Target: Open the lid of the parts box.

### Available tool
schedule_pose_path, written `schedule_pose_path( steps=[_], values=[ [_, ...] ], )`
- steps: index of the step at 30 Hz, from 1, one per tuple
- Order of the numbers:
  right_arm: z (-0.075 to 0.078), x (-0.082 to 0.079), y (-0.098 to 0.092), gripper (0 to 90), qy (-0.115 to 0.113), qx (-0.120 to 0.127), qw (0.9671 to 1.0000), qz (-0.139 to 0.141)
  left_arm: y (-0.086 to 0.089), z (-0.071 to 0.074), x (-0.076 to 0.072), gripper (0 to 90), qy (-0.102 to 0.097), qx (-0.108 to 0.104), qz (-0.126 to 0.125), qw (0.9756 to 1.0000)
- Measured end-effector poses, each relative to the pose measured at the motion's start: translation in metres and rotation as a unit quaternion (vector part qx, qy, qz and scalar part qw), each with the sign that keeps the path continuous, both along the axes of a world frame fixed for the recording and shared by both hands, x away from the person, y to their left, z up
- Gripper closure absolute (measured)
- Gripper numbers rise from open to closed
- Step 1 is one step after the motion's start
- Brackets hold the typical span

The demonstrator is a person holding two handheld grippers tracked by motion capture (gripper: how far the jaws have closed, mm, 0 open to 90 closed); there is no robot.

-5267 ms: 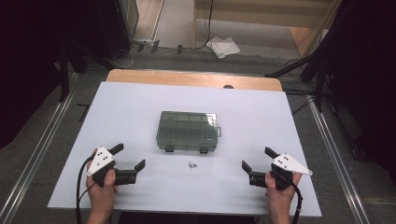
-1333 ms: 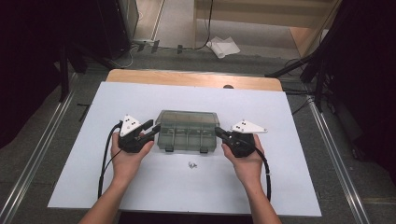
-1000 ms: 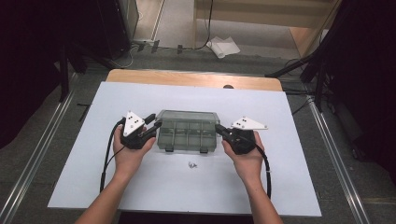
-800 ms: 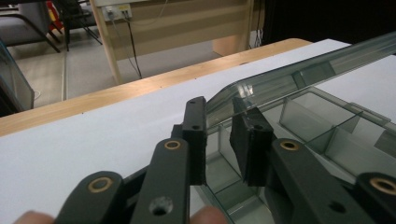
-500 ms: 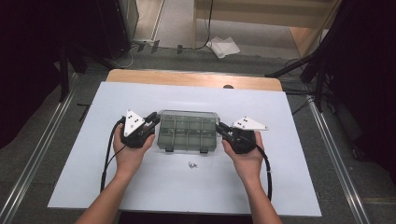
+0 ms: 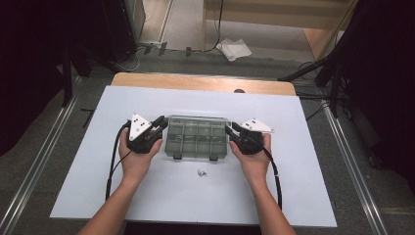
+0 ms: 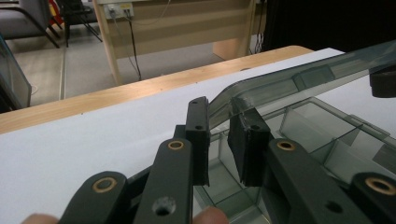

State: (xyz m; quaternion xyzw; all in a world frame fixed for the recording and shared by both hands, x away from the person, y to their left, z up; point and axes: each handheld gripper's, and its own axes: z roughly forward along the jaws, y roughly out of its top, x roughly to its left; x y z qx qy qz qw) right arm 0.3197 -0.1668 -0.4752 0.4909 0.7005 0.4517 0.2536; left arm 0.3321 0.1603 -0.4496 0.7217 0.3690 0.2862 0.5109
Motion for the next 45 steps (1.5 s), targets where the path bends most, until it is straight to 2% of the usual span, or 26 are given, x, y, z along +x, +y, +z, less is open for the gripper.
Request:
schedule_pose_path(
  steps=[4, 7, 8, 17, 20, 21, 28, 34, 35, 45],
  values=[
    [0.001, 0.007, 0.001, 71.5, -0.006, 0.002, 1.0000, -0.007, 0.000, 0.001, 0.001, 76.9, -0.001, -0.002, -0.002, 1.0000],
    [0.005, 0.009, 0.002, 73.0, -0.015, -0.005, 0.9999, -0.006, 0.000, 0.002, 0.002, 76.8, -0.001, -0.003, -0.003, 1.0000],
    [0.007, 0.009, 0.004, 77.3, -0.022, -0.006, 0.9997, -0.003, 0.000, 0.002, 0.003, 76.9, -0.002, -0.006, -0.001, 1.0000],
    [0.007, 0.009, 0.007, 80.7, -0.027, -0.003, 0.9995, -0.018, 0.000, 0.003, 0.006, 76.8, 0.000, -0.005, -0.003, 1.0000],
    [0.007, 0.009, 0.006, 80.7, -0.022, 0.005, 0.9995, -0.020, 0.001, 0.001, 0.009, 76.6, 0.008, -0.006, 0.000, 1.0000],
    [0.008, 0.010, 0.006, 80.6, -0.021, 0.010, 0.9995, -0.021, 0.002, -0.003, 0.012, 76.6, 0.020, -0.007, 0.004, 0.9998],
    [0.008, 0.011, 0.006, 80.5, -0.018, 0.013, 0.9995, -0.022, 0.001, -0.013, 0.021, 76.3, 0.042, -0.004, 0.015, 0.9990],
    [0.009, 0.012, 0.006, 80.6, -0.016, 0.012, 0.9996, -0.020, -0.003, -0.019, 0.028, 76.9, 0.050, 0.000, 0.019, 0.9986],
    [0.010, 0.012, 0.007, 80.7, -0.015, 0.012, 0.9996, -0.021, -0.004, -0.019, 0.029, 80.7, 0.050, -0.001, 0.022, 0.9985],
    [0.014, 0.018, 0.006, 80.7, -0.015, 0.010, 0.9997, -0.018, -0.005, -0.014, 0.036, 81.8, 0.053, -0.002, 0.023, 0.9983]
  ],
)
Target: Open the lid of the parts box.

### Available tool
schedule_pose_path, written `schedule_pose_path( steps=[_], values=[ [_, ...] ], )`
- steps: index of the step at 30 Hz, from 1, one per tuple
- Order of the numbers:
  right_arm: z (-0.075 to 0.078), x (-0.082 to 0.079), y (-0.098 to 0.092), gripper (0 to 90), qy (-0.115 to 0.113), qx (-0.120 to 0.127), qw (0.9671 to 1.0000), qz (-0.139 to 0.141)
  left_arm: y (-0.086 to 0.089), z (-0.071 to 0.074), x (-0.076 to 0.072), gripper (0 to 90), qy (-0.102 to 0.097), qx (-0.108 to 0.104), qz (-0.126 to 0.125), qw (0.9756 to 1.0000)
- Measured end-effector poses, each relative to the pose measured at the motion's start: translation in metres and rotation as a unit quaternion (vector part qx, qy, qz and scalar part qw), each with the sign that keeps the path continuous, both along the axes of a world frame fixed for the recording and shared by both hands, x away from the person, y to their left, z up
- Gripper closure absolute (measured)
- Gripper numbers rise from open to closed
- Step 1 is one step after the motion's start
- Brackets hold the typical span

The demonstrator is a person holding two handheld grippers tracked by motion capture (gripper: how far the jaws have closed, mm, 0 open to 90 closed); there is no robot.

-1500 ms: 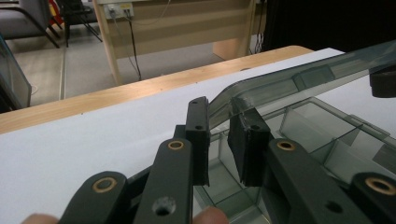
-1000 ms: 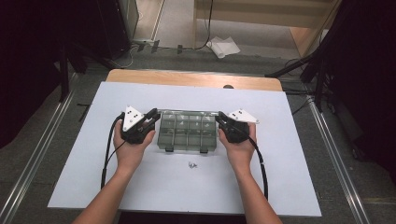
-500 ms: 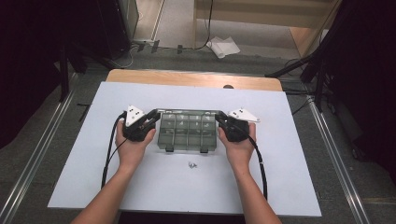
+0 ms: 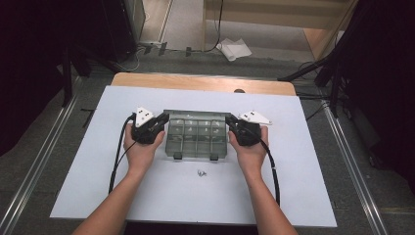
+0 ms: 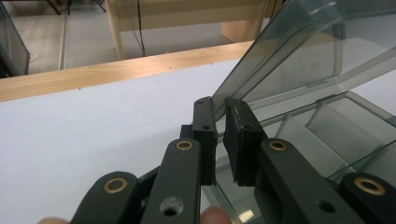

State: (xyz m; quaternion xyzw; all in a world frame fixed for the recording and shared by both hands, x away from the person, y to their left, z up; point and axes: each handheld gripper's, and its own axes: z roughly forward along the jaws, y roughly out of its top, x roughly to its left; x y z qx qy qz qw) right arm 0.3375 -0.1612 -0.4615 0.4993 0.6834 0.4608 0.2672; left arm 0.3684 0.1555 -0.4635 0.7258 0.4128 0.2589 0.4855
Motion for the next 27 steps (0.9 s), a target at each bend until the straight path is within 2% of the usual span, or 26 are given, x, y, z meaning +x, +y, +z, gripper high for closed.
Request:
schedule_pose_path(
  steps=[9, 15, 20, 24, 26, 27],
  values=[
    [0.004, 0.007, -0.001, 81.3, 0.004, -0.004, 1.0000, 0.001, 0.000, 0.004, 0.008, 83.5, 0.006, 0.004, -0.001, 1.0000],
    [0.007, 0.014, -0.001, 82.0, 0.010, 0.000, 0.9999, -0.001, 0.000, 0.005, 0.015, 85.1, 0.014, -0.002, 0.002, 0.9999],
    [0.008, 0.020, -0.003, 82.8, 0.013, -0.003, 0.9999, -0.001, -0.002, 0.008, 0.019, 85.4, 0.018, 0.007, 0.002, 0.9998],
    [0.009, 0.026, -0.002, 83.3, 0.015, -0.005, 0.9999, -0.004, -0.002, 0.009, 0.024, 86.0, 0.022, 0.004, 0.004, 0.9997],
    [0.010, 0.027, -0.003, 83.4, 0.016, -0.003, 0.9999, -0.004, -0.002, 0.009, 0.026, 86.2, 0.029, -0.004, 0.006, 0.9996],
    [0.009, 0.029, -0.004, 83.8, 0.020, 0.006, 0.9998, -0.003, -0.002, 0.009, 0.027, 86.3, 0.029, -0.005, 0.005, 0.9996]
  ],
)
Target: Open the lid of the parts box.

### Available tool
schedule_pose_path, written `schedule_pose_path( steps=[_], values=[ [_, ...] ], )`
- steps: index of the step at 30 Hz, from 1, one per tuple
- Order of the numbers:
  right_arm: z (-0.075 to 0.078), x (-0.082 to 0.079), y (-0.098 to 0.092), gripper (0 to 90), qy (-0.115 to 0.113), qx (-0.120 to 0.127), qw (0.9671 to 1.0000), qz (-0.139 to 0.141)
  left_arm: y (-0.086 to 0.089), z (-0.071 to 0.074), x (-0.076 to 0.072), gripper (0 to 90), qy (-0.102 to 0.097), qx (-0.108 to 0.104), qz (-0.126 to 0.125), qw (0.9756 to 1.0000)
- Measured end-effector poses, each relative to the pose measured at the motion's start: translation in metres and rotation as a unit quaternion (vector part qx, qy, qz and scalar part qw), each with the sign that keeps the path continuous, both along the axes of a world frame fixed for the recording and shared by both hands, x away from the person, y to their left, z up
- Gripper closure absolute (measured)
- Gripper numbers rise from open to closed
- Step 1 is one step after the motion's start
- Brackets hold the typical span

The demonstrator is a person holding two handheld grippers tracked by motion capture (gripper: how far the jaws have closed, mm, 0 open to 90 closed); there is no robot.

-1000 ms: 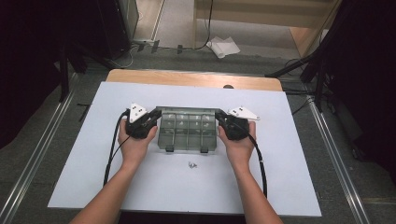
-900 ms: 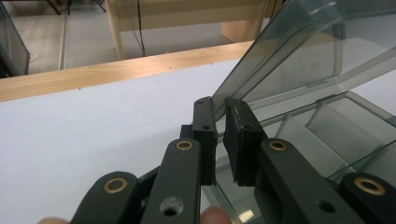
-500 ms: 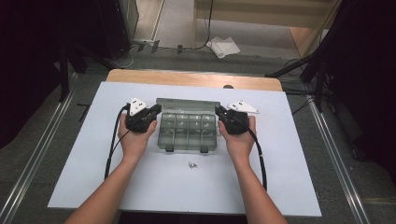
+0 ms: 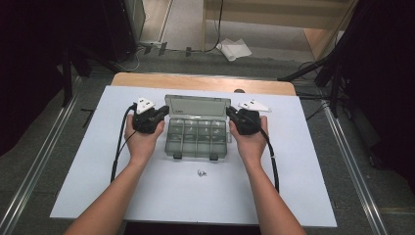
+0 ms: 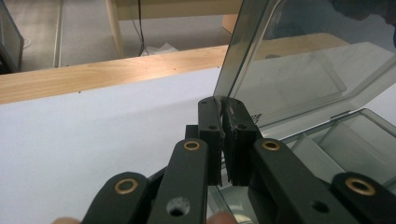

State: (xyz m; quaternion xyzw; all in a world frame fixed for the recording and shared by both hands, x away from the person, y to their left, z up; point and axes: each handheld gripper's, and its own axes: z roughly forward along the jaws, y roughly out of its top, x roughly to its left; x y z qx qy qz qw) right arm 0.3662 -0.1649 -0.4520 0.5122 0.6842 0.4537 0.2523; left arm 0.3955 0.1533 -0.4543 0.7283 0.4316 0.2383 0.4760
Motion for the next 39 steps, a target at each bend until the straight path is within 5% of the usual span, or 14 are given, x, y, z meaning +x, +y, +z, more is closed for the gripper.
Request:
schedule_pose_path(
  steps=[39],
  values=[
    [0.001, 0.036, -0.001, 87.1, 0.032, 0.017, 0.9990, -0.026, -0.003, 0.002, 0.033, 87.5, 0.035, -0.012, 0.007, 0.9993]
  ],
)
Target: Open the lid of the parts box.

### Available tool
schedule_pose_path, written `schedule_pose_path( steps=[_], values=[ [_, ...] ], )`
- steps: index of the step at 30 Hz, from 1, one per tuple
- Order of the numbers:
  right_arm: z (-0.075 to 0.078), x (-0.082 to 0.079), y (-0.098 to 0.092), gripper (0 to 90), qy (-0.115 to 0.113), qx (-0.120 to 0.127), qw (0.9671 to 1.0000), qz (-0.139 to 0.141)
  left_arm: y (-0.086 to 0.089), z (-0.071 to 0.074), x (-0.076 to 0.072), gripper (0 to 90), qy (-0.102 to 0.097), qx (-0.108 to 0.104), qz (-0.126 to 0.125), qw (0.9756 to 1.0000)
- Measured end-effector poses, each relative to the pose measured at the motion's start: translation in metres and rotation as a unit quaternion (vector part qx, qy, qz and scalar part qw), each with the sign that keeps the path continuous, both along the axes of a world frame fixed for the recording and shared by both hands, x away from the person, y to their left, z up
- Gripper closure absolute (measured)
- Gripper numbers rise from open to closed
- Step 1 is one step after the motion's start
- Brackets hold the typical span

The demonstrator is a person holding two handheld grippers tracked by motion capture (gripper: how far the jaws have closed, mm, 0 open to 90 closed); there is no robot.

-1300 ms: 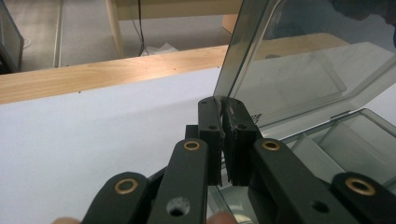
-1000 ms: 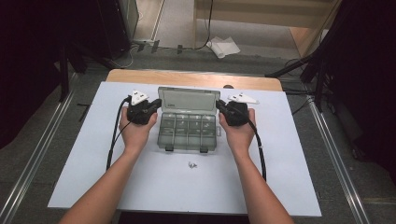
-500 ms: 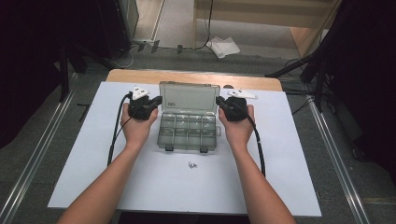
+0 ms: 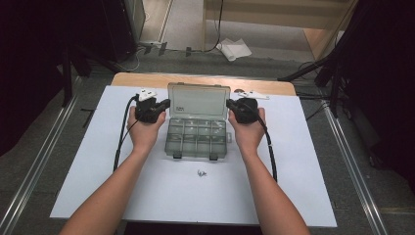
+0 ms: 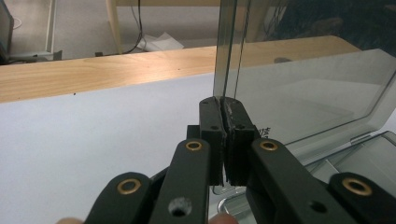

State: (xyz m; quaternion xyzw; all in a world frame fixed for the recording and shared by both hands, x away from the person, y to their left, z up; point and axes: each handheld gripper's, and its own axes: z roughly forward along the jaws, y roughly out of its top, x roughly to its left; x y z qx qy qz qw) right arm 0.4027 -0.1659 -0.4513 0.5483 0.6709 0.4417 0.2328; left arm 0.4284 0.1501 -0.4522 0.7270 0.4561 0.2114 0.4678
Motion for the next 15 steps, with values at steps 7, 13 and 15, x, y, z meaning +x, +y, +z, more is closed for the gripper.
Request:
schedule_pose_path(
  steps=[7, 13, 15],
  values=[
    [-0.002, 0.001, 0.004, 87.7, -0.003, 0.001, 0.9998, -0.018, 0.000, -0.001, 0.002, 87.3, 0.001, -0.005, 0.001, 1.0000],
    [-0.002, 0.006, 0.003, 87.7, 0.003, 0.002, 0.9998, -0.019, -0.001, -0.003, 0.008, 86.9, 0.009, -0.011, 0.007, 0.9999],
    [-0.002, 0.007, 0.003, 87.7, 0.005, 0.005, 0.9998, -0.019, 0.000, -0.003, 0.011, 86.8, 0.018, -0.018, 0.005, 0.9997]
  ],
)
